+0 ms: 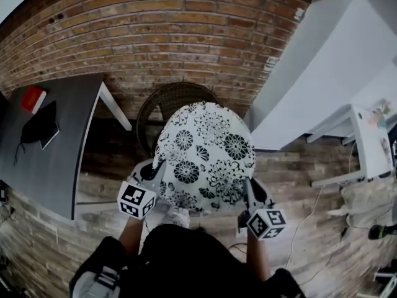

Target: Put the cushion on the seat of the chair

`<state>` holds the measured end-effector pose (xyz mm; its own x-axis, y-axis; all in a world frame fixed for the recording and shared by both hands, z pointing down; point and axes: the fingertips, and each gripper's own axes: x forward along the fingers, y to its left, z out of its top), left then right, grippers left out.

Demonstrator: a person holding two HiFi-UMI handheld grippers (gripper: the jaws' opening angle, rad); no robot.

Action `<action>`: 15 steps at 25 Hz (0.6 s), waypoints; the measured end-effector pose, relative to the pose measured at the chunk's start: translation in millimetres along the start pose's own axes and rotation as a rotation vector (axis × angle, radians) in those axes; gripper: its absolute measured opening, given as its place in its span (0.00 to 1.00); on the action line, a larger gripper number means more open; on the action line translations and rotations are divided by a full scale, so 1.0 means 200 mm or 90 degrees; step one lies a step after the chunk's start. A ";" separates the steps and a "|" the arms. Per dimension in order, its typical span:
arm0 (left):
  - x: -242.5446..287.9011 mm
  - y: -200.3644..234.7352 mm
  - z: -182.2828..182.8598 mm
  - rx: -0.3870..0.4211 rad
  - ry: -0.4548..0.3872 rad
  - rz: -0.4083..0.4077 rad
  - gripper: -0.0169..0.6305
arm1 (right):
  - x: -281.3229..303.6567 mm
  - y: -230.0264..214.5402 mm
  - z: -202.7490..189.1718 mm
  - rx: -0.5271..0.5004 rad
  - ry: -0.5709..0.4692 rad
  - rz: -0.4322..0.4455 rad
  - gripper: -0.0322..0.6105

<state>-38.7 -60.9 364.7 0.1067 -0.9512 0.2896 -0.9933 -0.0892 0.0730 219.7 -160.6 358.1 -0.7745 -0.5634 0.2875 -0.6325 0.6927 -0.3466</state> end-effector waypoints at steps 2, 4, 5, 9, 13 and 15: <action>0.05 0.06 -0.02 -0.009 0.007 -0.001 0.05 | 0.08 0.00 -0.01 0.006 0.012 -0.001 0.10; 0.09 0.12 -0.05 -0.018 0.016 -0.001 0.05 | 0.16 -0.01 -0.01 0.012 0.021 0.000 0.10; 0.11 0.15 -0.06 -0.022 0.020 -0.001 0.05 | 0.21 0.00 -0.01 0.009 0.029 0.000 0.09; 0.16 0.28 -0.13 -0.044 0.039 0.003 0.05 | 0.38 0.04 0.00 -0.004 0.050 0.004 0.10; 0.19 0.40 -0.15 -0.061 0.043 0.006 0.05 | 0.52 0.07 -0.01 -0.024 0.080 0.007 0.10; 0.21 0.45 -0.16 -0.065 0.044 0.007 0.05 | 0.58 0.08 0.00 -0.028 0.083 0.007 0.10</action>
<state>-122.2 -100.2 414.3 0.1021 -0.9288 0.3563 -0.9852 -0.0450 0.1652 119.9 -213.9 386.2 -0.7722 -0.4947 0.3987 -0.6214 0.7189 -0.3116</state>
